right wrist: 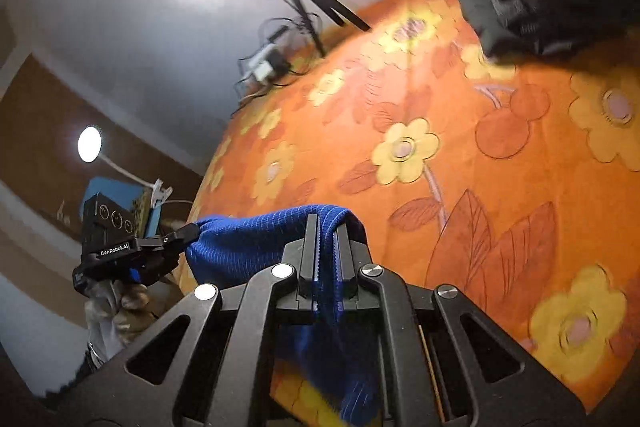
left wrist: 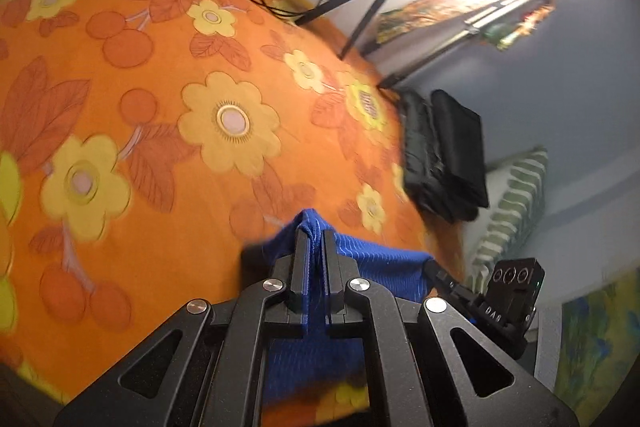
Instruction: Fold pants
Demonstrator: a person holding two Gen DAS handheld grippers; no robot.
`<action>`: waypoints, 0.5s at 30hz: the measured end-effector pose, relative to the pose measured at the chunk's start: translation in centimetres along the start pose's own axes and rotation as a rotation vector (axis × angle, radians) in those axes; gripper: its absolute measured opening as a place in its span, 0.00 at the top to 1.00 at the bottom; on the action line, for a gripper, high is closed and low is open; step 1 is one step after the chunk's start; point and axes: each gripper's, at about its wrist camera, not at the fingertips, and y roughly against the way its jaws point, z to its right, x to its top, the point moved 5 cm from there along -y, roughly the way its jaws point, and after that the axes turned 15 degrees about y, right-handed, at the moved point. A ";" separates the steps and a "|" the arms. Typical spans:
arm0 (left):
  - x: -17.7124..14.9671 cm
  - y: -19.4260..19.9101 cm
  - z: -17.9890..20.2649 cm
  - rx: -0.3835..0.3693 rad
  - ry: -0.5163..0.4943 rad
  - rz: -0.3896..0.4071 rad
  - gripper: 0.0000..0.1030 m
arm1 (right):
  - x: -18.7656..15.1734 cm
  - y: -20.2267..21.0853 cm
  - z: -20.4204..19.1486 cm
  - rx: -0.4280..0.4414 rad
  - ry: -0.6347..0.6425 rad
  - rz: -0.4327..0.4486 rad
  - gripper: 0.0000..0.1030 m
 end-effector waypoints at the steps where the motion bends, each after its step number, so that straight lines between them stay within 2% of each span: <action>1: 0.5 -0.6 -0.1 0.011 0.001 0.000 0.97 | 0.2 -0.6 0.5 -0.009 -0.007 -0.008 0.94; 6: 2.9 -3.2 0.3 0.028 0.020 0.004 0.97 | 1.3 -2.3 2.4 -0.041 -0.022 -0.020 0.94; 10: 4.4 -5.2 1.2 0.051 -0.012 0.013 0.97 | 2.4 -2.9 3.4 -0.067 -0.027 -0.015 0.94; 15: 5.1 -7.5 1.6 0.094 -0.020 0.014 0.97 | 2.8 -4.3 5.1 -0.113 -0.053 -0.033 0.94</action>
